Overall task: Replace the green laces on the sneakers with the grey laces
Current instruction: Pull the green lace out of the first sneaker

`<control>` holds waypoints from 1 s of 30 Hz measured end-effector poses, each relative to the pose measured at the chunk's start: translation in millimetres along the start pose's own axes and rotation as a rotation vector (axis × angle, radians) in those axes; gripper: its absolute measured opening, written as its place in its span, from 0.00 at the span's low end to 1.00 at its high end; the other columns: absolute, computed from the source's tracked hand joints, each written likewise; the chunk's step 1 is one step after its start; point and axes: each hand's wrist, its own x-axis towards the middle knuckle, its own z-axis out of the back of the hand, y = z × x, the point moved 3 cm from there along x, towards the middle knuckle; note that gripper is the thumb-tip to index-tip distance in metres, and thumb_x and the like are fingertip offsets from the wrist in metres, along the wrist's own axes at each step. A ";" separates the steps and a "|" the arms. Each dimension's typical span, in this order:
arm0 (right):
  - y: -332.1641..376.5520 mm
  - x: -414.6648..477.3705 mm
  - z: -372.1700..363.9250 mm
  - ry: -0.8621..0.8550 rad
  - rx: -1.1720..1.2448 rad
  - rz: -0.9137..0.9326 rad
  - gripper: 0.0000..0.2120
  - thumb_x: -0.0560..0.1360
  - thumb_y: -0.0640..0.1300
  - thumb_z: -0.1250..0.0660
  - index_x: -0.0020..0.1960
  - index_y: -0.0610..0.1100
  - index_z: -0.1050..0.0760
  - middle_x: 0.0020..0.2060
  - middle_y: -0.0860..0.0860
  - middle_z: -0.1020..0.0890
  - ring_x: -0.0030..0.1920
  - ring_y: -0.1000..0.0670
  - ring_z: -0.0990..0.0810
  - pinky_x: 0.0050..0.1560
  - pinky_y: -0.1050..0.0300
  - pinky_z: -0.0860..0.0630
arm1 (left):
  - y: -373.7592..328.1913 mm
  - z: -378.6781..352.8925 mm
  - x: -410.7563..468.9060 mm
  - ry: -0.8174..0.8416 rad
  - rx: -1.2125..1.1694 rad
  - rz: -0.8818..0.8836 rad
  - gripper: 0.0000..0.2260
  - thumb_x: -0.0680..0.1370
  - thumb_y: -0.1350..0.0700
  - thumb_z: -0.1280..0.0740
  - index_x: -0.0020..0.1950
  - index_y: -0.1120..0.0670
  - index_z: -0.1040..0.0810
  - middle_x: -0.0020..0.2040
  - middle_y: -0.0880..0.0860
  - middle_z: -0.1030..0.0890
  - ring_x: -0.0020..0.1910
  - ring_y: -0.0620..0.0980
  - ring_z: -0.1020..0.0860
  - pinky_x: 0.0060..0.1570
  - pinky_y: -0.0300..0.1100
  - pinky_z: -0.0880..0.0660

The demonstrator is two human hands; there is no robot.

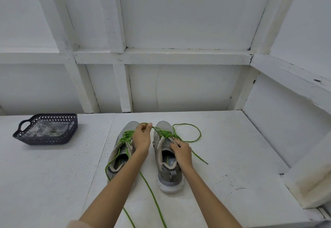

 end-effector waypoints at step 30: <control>4.6 -3.8 -0.4 -0.015 0.005 -0.029 0.07 0.72 0.40 0.33 0.47 0.40 0.18 0.39 0.48 0.16 0.43 0.47 0.19 0.48 0.47 0.23 | -2.3 -1.4 -15.0 -0.093 0.055 -0.113 0.11 0.79 0.53 0.34 0.39 0.57 0.23 0.31 0.51 0.25 0.31 0.47 0.31 0.31 0.39 0.37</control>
